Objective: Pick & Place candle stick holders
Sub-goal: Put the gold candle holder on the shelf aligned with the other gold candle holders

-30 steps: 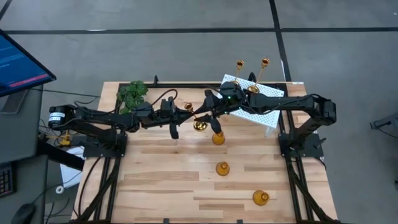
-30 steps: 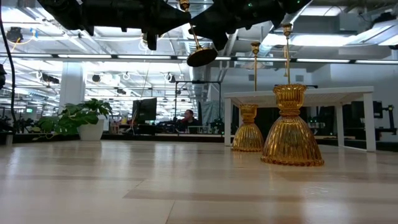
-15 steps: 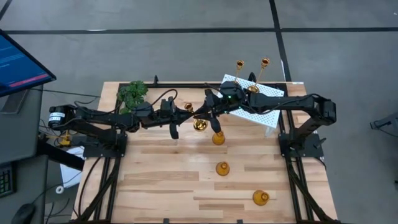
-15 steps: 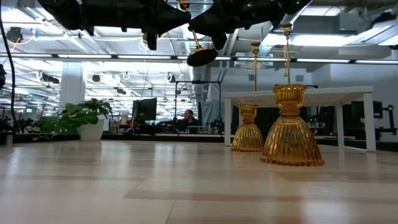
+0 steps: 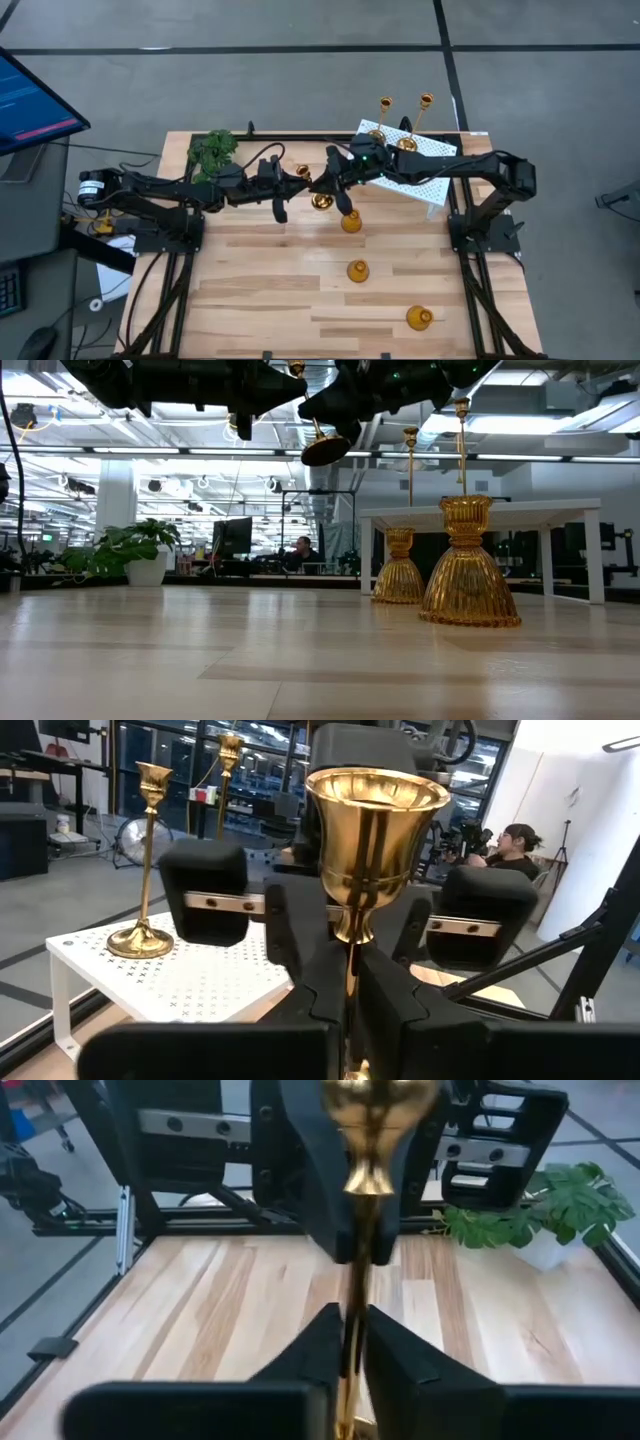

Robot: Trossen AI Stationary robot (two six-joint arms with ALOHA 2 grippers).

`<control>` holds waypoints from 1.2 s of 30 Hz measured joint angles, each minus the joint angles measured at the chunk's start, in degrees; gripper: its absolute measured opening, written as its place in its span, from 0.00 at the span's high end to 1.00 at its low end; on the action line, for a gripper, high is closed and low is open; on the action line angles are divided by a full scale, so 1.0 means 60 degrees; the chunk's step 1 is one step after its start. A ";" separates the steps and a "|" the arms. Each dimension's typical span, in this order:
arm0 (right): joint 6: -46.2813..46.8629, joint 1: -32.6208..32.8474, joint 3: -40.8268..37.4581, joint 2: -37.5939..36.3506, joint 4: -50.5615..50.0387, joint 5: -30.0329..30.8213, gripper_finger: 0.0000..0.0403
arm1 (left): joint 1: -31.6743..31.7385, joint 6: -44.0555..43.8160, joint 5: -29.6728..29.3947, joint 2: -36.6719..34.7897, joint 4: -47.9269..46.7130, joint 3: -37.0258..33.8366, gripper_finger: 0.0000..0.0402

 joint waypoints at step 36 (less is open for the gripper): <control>-0.1095 0.0172 -0.0106 -0.5348 -0.4767 0.4162 1.00 | -0.0127 -0.0638 0.0490 -0.1382 -0.0822 -0.0004 0.60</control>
